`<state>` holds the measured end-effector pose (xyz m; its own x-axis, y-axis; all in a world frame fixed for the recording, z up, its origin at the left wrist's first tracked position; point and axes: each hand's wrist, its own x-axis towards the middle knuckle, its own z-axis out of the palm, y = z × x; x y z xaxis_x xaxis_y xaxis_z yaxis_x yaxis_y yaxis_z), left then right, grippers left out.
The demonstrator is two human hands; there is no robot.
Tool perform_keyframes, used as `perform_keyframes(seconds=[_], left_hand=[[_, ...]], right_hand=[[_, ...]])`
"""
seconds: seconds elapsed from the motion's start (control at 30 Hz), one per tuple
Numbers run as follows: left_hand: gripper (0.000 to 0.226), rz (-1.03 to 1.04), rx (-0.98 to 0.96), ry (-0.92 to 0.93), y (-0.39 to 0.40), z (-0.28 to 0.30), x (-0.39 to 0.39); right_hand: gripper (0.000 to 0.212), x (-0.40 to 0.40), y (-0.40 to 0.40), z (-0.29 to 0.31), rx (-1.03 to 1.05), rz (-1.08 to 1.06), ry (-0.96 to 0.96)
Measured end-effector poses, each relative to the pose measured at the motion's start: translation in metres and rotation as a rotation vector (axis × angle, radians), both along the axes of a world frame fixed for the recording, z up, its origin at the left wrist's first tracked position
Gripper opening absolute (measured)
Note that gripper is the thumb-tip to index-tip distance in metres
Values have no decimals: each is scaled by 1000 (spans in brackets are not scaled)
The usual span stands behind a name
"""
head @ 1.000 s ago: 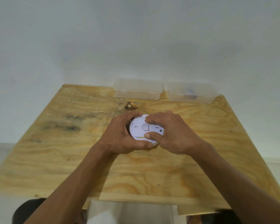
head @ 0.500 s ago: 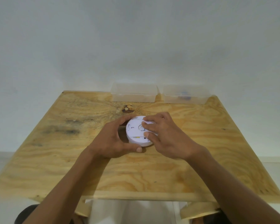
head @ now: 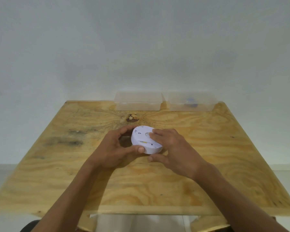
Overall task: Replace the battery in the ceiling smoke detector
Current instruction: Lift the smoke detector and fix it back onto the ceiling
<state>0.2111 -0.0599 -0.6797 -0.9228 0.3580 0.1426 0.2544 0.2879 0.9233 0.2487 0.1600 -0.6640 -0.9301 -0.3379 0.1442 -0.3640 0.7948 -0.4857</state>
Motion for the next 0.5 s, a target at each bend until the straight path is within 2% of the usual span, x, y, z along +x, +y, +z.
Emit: perform_keyframes(seconds=[0.17, 0.23, 0.3, 0.37, 0.5], left_hand=[[32, 47, 121, -71, 13, 8, 7], [20, 34, 129, -28, 21, 13, 11], [20, 31, 162, 0, 26, 13, 14], [27, 67, 253, -69, 30, 17, 13], [31, 116, 242, -25, 30, 24, 9]], right_hand=[[59, -3, -2, -7, -226, -38, 112], [48, -3, -4, -7, -349, -80, 135], [34, -4, -6, -6, -538, -157, 87], [25, -7, -6, -4, -711, -234, 14], [22, -8, -6, 5, -1145, -275, -184]])
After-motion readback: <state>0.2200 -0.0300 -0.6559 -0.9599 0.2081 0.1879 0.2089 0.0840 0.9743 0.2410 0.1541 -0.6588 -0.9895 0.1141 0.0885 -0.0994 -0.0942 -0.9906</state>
